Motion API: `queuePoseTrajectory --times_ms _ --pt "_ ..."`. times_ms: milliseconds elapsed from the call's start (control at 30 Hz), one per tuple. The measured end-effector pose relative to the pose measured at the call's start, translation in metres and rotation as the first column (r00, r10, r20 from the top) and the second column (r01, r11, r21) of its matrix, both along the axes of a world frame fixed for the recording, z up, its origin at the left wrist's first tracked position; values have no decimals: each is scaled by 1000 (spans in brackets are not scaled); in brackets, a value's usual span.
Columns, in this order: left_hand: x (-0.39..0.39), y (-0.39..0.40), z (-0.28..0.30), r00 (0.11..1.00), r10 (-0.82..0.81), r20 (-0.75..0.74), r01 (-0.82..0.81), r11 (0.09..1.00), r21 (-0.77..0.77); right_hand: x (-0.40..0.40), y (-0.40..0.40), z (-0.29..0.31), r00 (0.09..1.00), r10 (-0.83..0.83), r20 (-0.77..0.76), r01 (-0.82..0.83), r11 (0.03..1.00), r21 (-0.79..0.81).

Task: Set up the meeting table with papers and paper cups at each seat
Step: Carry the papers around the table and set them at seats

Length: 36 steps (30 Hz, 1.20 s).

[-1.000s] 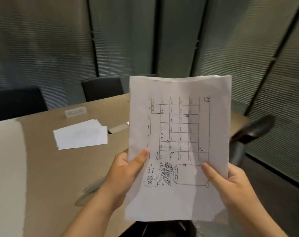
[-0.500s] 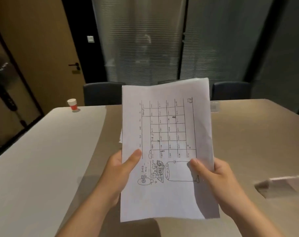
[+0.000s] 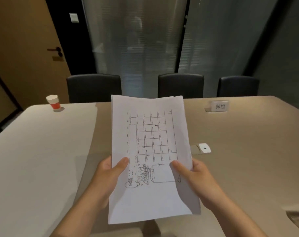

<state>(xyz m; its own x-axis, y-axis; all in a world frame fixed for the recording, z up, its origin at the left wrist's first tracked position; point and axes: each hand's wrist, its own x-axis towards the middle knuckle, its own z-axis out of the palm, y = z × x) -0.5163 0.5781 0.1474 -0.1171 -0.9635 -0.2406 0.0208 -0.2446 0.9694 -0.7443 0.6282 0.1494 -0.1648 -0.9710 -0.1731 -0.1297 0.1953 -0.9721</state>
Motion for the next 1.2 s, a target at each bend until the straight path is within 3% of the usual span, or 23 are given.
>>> queuePoseTrajectory --times_ms 233,433,500,633,800,900,1000,1067,1200 --pt "11 -78 -55 998 52 23 -54 992 114 5 -81 -44 993 114 27 -116 991 67" --pt "22 -123 -106 980 153 124 -179 955 238 -9 -148 -109 966 148 -213 -110 977 183" --pt "24 -131 -124 978 145 150 -180 950 257 -16 -172 -141 891 244 -384 -172 962 212" --pt "26 -135 -151 968 154 196 -210 927 312 -23 -209 -195 629 424 -652 -285 906 313" --pt "27 -144 -180 961 177 214 -245 904 351 -22 -223 -244 381 587 -714 -305 809 503" --pt "30 -149 -193 955 192 225 -268 885 380 -15 -207 -258 300 613 -731 -318 787 529" --pt "33 -155 -203 954 203 223 -276 886 373 -3 -196 -253 283 596 -752 -378 790 483" --pt "36 -158 -207 950 217 225 -291 877 382 -1 -202 -248 358 563 -745 -412 811 414" --pt "44 -158 -215 941 232 247 -319 855 410 -16 -255 -245 492 386 -780 -286 918 274"
